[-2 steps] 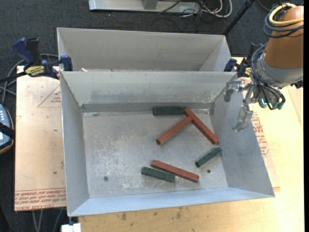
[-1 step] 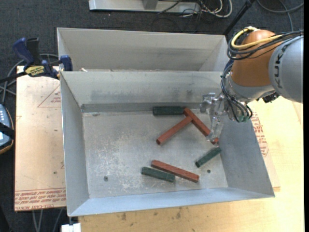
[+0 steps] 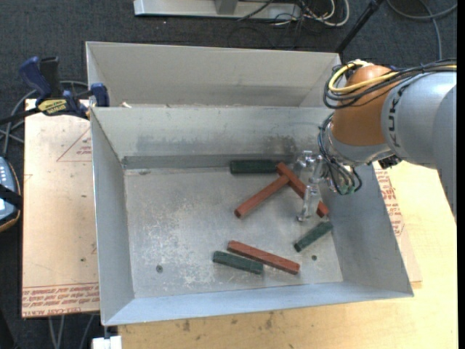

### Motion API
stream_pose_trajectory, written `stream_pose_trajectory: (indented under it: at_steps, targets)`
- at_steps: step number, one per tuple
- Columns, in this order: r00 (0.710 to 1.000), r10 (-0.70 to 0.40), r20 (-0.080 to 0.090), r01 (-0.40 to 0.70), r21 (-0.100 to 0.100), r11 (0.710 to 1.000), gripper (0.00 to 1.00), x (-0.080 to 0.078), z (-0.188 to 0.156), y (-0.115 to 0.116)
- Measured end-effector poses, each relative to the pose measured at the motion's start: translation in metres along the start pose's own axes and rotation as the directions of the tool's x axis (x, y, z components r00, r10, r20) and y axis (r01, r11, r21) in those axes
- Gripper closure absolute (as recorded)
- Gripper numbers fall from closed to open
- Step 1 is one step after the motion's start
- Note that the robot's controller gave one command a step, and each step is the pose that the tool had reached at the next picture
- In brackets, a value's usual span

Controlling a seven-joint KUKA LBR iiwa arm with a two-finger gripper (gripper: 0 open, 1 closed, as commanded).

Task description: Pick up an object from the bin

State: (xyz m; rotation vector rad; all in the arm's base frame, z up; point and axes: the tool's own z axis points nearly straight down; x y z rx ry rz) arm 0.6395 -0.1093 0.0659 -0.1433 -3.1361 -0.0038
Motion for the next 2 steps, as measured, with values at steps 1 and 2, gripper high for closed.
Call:
stream_pose_trajectory:
  at_steps: [1,2]
  targets:
    - [1.000,-0.001,0.005,0.001,0.001,1.000,1.00,-0.001,-0.004,0.000]
    - [0.967,-0.255,0.013,0.255,0.005,0.967,1.00,-0.015,-0.142,0.010]
